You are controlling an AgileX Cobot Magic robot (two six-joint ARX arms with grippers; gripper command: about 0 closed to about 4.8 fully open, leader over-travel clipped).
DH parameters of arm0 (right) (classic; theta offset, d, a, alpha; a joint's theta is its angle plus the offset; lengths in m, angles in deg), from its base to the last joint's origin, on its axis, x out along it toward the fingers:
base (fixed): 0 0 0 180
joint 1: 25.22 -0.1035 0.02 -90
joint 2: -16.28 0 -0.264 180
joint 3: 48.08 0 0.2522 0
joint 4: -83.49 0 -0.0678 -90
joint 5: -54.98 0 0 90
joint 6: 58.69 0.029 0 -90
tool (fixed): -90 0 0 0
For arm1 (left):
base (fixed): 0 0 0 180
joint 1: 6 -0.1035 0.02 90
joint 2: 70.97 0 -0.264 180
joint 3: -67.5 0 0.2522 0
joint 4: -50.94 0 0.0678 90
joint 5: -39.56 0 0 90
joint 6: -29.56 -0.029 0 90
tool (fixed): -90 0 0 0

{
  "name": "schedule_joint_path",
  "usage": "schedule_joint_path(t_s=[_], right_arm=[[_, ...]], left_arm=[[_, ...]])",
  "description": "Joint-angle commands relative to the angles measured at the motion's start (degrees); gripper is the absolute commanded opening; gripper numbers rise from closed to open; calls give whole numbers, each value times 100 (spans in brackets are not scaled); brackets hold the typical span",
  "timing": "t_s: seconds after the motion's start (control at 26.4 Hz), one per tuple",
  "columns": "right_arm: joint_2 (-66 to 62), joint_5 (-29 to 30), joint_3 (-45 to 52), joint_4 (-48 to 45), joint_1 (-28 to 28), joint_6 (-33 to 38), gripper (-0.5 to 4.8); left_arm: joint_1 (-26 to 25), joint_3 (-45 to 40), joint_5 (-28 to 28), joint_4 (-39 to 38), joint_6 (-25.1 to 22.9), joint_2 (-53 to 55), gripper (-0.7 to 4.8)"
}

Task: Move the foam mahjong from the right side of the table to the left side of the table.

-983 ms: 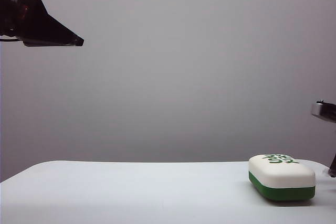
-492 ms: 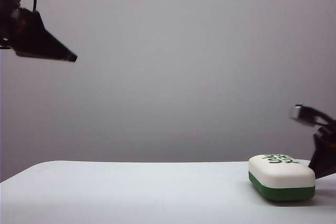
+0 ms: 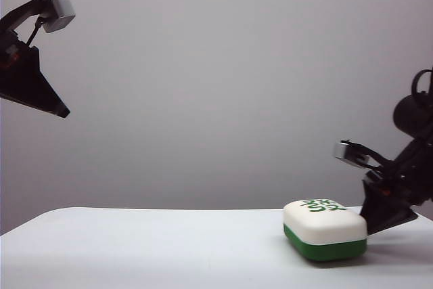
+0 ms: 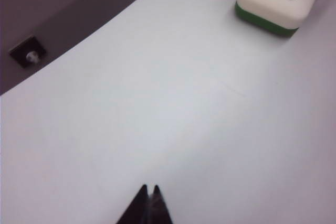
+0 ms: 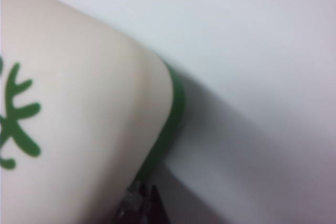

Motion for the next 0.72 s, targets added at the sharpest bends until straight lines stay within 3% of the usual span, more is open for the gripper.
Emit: schedule_joint_path(t_s=[0.04, 0.23, 0.49, 0.72], right_arm=[[-4, -55, -166, 68, -177, 166, -5], [-48, -63, -452, 190, -461, 358, -5], [-120, -503, -562, 501, -623, 299, -5], [-120, -223, -562, 1049, -691, 348, -5]], left_arm=[[-2, 269, -256, -516, -101, -22, -5], [-2, 608, -337, -997, -79, -31, -5], [-2, 638, -540, -1320, -96, -28, -5], [2, 638, -540, -1788, -96, -31, -5]])
